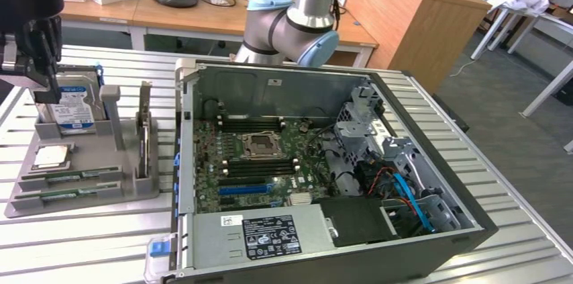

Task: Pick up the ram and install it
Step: 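Pick up the ram and move it above insertion slot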

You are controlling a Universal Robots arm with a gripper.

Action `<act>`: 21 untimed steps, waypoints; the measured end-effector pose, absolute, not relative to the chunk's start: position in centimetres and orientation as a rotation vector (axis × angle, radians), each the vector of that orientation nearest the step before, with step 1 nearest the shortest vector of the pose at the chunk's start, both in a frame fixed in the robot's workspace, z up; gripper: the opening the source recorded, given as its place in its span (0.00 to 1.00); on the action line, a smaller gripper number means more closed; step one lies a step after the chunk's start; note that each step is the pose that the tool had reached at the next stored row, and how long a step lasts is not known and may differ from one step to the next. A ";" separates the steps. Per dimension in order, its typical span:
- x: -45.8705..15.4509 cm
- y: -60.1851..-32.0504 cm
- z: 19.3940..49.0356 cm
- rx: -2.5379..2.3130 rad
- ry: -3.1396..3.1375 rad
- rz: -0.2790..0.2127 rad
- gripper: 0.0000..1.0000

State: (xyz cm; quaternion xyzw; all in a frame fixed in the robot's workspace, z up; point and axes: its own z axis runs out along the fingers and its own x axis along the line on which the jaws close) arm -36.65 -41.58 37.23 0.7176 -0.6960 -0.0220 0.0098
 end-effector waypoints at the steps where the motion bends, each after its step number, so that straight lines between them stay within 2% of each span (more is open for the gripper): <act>1: -36.6 -41.6 37.2 2.241 -2.173 -0.069 0.10; 7: -36.6 -41.6 37.2 2.241 -2.173 -0.069 0.11; 10: -36.7 -41.7 37.2 2.241 -2.173 -0.069 0.29; 11: -36.7 -41.7 37.2 2.241 -2.173 -0.069 0.29; 12: -36.6 -41.7 37.2 2.241 -2.173 -0.069 0.36; 21: -36.6 -41.7 36.8 2.241 -2.173 -0.069 0.36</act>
